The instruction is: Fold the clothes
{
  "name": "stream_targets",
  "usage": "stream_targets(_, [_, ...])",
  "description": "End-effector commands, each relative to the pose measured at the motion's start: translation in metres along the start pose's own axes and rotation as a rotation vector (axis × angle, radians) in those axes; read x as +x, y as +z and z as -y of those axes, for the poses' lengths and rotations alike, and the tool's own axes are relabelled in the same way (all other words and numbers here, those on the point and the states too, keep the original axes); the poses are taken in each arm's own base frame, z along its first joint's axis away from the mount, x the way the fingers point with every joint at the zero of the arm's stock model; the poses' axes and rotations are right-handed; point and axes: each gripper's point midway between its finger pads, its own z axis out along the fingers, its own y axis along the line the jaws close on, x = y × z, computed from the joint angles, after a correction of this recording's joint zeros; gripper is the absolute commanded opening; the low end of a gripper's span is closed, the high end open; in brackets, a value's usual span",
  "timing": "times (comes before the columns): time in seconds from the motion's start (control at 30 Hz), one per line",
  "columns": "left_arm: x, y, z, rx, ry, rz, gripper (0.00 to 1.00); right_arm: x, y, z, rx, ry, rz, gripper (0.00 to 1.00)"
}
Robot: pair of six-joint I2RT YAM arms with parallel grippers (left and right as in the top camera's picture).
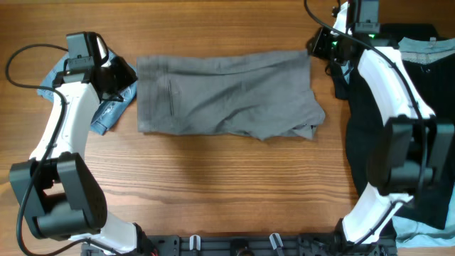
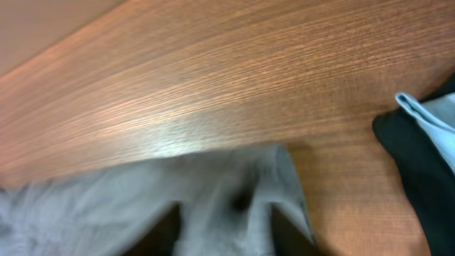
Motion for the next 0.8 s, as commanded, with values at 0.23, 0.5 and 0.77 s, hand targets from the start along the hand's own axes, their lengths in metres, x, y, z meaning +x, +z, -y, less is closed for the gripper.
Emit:
stream_targets(0.23, [0.076,-0.004,-0.029,-0.145,0.046,-0.29,0.52,0.08,-0.03,0.066,0.165,0.048,-0.367,0.75])
stream_targets(0.5, [0.122,0.027,-0.054,-0.171,0.066,-0.361,0.68,0.143,-0.049,0.08,0.21,0.048,-0.616,0.83])
stream_targets(0.77, [0.151,0.031,-0.061,-0.165,0.063,-0.488,0.04,0.196,-0.03,0.066,0.038,0.145,-0.71,0.89])
